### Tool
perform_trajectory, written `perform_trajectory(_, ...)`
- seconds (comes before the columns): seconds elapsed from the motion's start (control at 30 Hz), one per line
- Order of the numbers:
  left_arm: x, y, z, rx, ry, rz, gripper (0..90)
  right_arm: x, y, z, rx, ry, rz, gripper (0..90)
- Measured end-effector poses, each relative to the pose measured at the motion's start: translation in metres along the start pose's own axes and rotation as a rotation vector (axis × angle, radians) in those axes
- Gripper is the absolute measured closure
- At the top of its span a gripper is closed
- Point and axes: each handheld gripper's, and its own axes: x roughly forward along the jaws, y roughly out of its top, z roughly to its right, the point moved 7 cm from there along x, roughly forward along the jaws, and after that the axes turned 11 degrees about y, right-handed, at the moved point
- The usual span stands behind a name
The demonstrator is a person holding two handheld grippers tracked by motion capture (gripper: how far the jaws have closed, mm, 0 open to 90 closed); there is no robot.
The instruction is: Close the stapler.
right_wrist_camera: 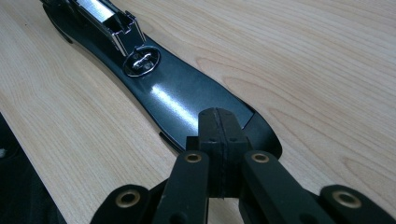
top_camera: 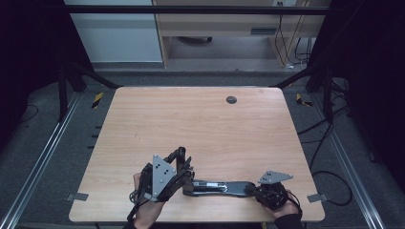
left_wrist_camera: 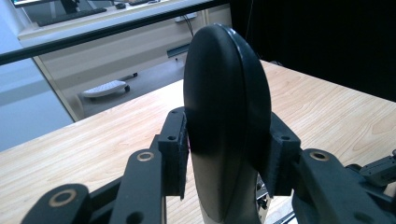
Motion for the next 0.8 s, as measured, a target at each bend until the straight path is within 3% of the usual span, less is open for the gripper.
perform_trajectory(0.8, 0.006, 0.006, 0.021, 0.076, 0.029, 0.013, 58.3, 0.000, 0.000, 0.000, 0.000, 0.003, 0.001, 90.0)
